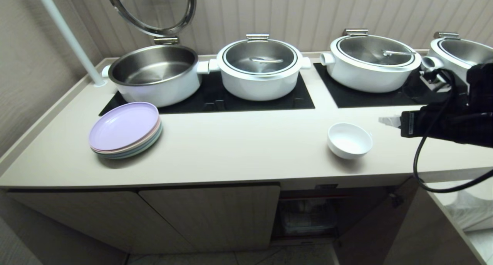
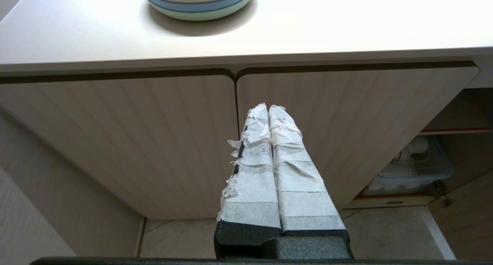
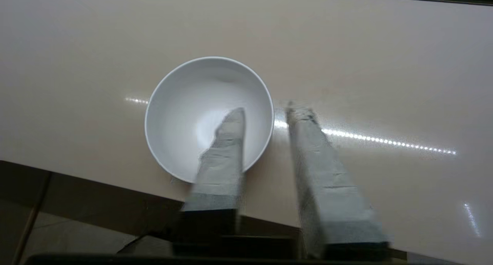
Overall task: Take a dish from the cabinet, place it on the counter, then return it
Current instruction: Pick up the bowl from the table
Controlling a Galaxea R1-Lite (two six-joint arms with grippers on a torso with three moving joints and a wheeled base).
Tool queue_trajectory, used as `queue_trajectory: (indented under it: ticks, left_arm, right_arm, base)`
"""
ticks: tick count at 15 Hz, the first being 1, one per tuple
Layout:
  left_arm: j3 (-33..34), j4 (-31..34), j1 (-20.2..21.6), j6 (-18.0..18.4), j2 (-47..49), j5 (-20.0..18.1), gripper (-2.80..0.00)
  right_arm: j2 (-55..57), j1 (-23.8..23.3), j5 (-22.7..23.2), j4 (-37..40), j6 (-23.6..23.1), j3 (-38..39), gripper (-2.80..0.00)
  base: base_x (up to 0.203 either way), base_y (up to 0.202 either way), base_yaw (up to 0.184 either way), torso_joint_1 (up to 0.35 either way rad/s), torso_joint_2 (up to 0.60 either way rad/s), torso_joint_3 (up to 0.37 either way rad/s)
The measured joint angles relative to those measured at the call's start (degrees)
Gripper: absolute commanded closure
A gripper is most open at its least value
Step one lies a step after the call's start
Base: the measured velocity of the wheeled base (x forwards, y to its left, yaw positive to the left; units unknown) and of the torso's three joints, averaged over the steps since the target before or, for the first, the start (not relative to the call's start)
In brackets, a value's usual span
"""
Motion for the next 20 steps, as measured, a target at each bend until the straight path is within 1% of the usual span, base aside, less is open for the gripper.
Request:
queue_trajectory:
  ticks: [5,9,13,15,17,19,20]
  left_arm:
    - [0.0,0.0,0.0,0.0,0.0,0.0,0.0]
    - [0.0,0.0,0.0,0.0,0.0,0.0,0.0]
    - [0.0,0.0,0.0,0.0,0.0,0.0,0.0]
    - [0.0,0.0,0.0,0.0,0.0,0.0,0.0]
    - [0.0,0.0,0.0,0.0,0.0,0.0,0.0]
    - [0.0,0.0,0.0,0.0,0.0,0.0,0.0]
    - [0.0,0.0,0.0,0.0,0.0,0.0,0.0]
  right_arm:
    - [-7.7,-0.1,0.0,-6.1,0.3,8.3,0.0]
    - [-17.3,-0.2,-0.1,-8.0,0.1,17.3,0.0]
    - [-30.2,-0.4,0.3,-13.4,0.0,32.5,0.0]
    - [-37.2,-1.2,1.9,-16.4,-0.1,40.8,0.0]
    - [-44.1,-2.8,4.9,-19.6,-0.8,49.2,0.0]
    - [-50.4,-4.0,6.2,-20.8,-1.6,54.8,0.0]
    - [-53.5,-4.6,6.3,-19.5,-1.8,56.1,0.0]
  base:
    - [0.0,0.0,0.0,0.0,0.0,0.0]
    - [0.0,0.0,0.0,0.0,0.0,0.0]
    - [0.0,0.0,0.0,0.0,0.0,0.0]
    - [0.0,0.0,0.0,0.0,0.0,0.0]
    - [0.0,0.0,0.0,0.0,0.0,0.0]
    - [0.0,0.0,0.0,0.0,0.0,0.0]
    - [0.0,0.0,0.0,0.0,0.0,0.0]
